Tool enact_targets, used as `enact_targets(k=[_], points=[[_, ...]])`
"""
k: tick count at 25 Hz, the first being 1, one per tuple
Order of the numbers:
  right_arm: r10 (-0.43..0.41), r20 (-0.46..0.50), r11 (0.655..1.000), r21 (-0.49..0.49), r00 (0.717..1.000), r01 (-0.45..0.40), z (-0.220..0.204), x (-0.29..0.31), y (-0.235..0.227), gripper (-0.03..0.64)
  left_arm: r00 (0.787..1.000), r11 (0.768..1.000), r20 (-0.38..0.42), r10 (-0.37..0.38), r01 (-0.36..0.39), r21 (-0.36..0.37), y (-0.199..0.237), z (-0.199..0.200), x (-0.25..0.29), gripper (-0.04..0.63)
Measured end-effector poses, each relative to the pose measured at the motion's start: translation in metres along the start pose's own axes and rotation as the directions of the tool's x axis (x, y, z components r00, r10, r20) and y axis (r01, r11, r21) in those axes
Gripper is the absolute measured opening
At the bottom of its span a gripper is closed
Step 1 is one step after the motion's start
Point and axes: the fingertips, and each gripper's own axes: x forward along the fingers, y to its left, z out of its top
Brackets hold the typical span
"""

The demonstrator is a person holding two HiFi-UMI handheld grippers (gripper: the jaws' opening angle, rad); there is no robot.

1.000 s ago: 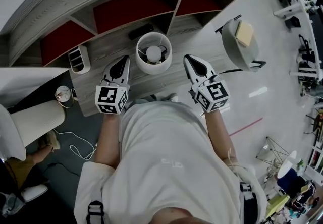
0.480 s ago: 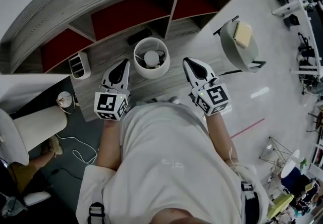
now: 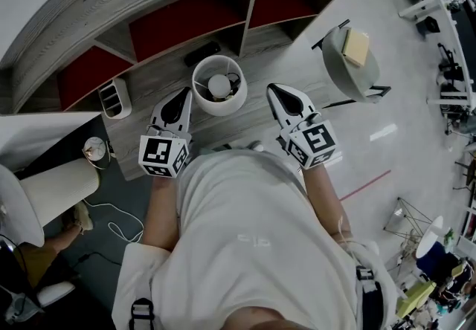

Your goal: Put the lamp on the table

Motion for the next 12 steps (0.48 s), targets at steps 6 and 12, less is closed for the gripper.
enact_targets(k=[6, 12], points=[[-0.008, 0.000, 1.000, 0.004, 1.000, 0.008, -0.0005, -0.0012, -0.0017, 0.029, 1.000, 1.000, -0.004, -0.008, 0.008, -0.016, 0.0008, -0.0026, 0.0015, 0.015], [-0.013, -0.003, 1.000, 0.007, 1.000, 0.013, -0.0026, 0.0034, -0.0015, 0.029, 1.000, 1.000, 0.000, -0.019, 0.019, -0.021, 0.0063, -0.0034, 0.0036, 0.015]])
